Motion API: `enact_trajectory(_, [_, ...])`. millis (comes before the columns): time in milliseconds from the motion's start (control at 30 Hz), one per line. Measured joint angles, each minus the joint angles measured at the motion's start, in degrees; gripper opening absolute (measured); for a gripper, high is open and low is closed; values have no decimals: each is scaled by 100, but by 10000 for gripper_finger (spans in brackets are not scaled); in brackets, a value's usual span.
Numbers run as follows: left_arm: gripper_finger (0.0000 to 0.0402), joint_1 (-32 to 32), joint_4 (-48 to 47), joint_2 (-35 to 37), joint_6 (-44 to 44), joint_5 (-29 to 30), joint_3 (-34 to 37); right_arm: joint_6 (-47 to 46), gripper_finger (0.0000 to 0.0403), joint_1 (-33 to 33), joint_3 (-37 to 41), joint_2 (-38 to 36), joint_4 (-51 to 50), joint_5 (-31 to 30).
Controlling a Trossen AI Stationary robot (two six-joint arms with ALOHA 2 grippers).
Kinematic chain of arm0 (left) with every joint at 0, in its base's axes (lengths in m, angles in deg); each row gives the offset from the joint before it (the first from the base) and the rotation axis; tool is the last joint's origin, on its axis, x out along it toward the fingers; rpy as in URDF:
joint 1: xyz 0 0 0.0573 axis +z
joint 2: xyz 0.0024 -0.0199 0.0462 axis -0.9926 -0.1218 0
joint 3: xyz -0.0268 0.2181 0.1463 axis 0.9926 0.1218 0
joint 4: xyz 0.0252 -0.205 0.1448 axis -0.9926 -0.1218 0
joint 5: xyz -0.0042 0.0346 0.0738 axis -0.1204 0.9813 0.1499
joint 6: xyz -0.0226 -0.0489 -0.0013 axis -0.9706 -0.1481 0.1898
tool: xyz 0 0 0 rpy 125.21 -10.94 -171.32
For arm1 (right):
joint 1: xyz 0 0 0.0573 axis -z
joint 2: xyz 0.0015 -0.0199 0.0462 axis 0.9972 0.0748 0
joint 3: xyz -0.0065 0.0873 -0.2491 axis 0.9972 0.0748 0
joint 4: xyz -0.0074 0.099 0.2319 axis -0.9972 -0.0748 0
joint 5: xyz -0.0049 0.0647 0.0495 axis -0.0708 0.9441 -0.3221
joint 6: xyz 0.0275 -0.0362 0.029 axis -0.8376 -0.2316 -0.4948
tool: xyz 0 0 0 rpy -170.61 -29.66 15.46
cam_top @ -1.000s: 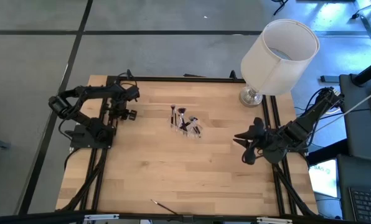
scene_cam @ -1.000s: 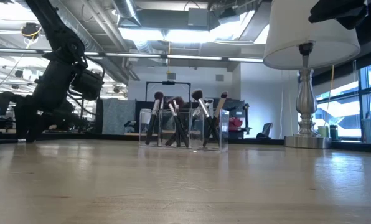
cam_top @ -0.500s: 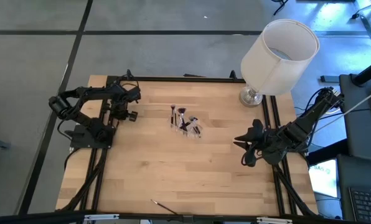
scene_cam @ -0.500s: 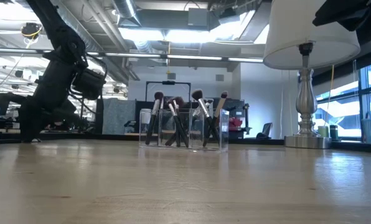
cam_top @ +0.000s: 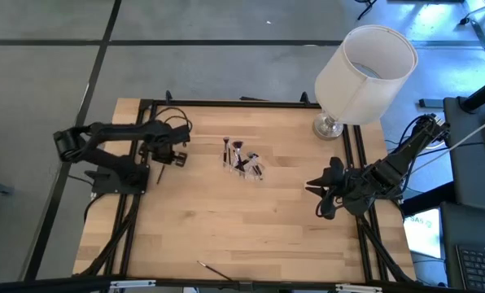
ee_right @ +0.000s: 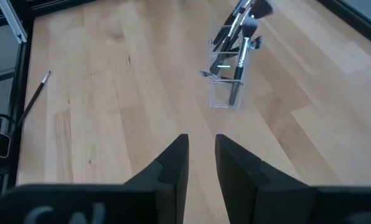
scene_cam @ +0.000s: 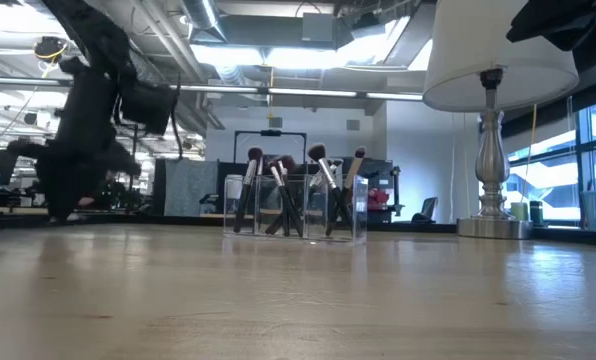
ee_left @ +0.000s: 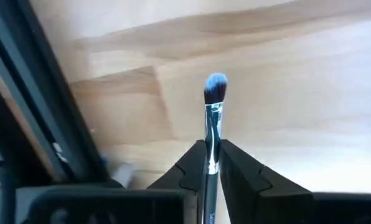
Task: Put items in baskets/containers
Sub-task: Put the eyeshadow brush into the transparent organizer
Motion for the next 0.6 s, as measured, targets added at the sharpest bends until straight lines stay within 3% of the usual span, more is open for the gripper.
enact_trajectory(67, [33, -269, -5, 284, -234, 43, -68, 2, 79, 0, 0, 0, 0, 0])
enact_trajectory(200, [26, -829, 543, 799, -761, 682, -114, 4, 79, 0, 0, -11, 0, 2])
enact_trajectory(333, [28, -1286, 1811, 993, -1237, 1162, 14, -8, 79, 0, -58, -13, 1, 0])
enact_trajectory(467, [27, -1763, 3273, 861, -1176, 1314, 36, -134, 79, 0, -123, -13, 20, 1])
enact_trajectory(600, [27, -1969, 4117, 815, -1032, 1344, -41, -121, 79, 0, -140, -13, 120, 2])
